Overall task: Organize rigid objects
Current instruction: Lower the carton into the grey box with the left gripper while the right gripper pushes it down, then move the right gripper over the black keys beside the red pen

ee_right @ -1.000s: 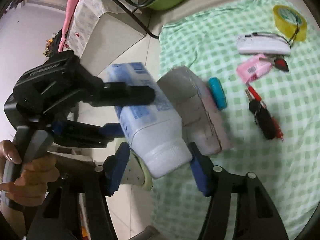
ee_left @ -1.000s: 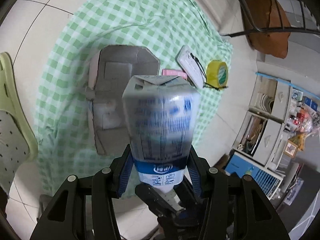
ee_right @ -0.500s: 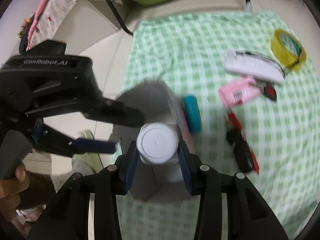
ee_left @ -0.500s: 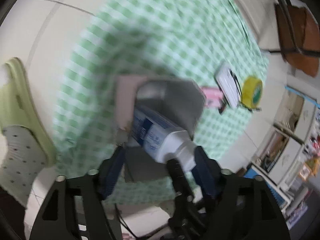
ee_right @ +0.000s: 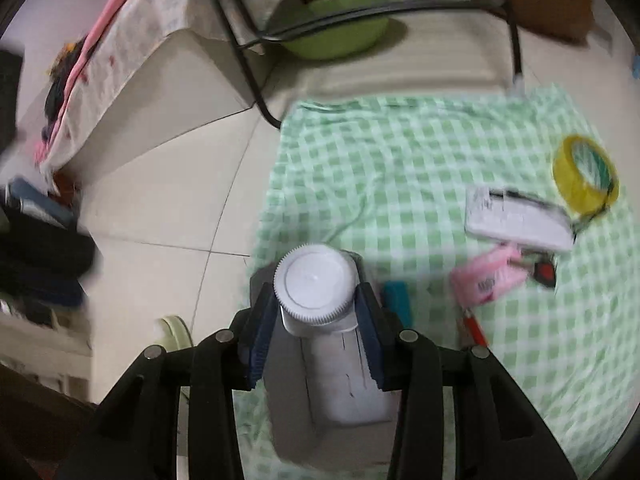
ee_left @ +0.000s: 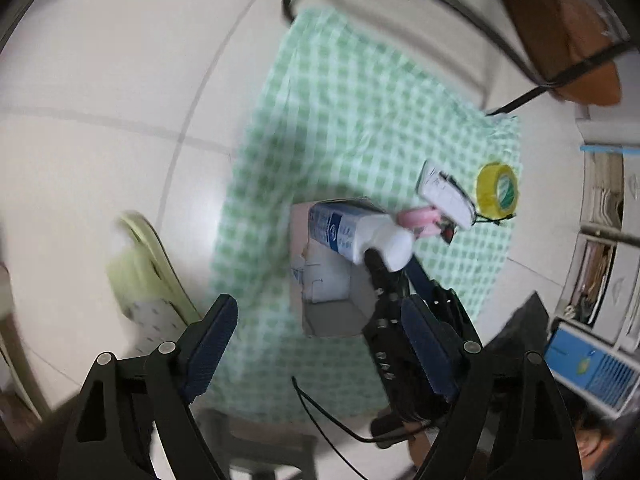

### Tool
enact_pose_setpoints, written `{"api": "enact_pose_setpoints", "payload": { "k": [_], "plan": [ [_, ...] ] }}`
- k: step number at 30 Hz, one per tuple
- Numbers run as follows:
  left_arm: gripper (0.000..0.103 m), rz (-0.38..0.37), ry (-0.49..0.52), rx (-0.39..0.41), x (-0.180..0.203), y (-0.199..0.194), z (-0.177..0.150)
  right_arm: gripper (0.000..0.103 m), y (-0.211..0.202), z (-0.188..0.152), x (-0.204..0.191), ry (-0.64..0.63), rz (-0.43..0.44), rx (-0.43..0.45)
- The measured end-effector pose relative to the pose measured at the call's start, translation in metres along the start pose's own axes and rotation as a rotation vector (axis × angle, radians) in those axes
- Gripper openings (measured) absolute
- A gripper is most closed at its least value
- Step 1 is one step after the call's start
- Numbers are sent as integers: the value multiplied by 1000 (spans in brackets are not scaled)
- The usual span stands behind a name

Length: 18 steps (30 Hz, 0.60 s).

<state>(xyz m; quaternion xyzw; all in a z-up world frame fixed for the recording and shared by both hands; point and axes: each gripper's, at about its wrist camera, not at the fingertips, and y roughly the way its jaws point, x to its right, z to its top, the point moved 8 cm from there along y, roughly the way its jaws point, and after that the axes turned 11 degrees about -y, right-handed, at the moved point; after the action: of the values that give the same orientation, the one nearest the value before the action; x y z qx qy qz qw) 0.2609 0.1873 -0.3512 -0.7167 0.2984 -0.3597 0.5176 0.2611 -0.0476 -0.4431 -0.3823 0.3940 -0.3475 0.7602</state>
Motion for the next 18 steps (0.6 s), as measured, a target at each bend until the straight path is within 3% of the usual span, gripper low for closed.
{"api": "enact_pose_setpoints", "payload": {
  "k": [4,8,10,12,15,18],
  "plan": [
    [83,23,78,43,13,-21,-8,42,12,-3,-10,-57,3,-69],
    [83,37,172,72,17,-40,-16,42,7,10,-17,-87,0,-22],
    [83,52,209,117,15,-51,-12,50,3,18,-18,-108,-16,-22],
    [83,89,230,170,14,-53,-7,67,-8,23,-16,-127,-30,-6],
    [83,114,243,195,22,-48,-10,79,-32,23,1,-153,-106,36],
    [83,118,286,213,35,-44,-23,85,-37,4,32,-183,-194,-37]
  ]
}}
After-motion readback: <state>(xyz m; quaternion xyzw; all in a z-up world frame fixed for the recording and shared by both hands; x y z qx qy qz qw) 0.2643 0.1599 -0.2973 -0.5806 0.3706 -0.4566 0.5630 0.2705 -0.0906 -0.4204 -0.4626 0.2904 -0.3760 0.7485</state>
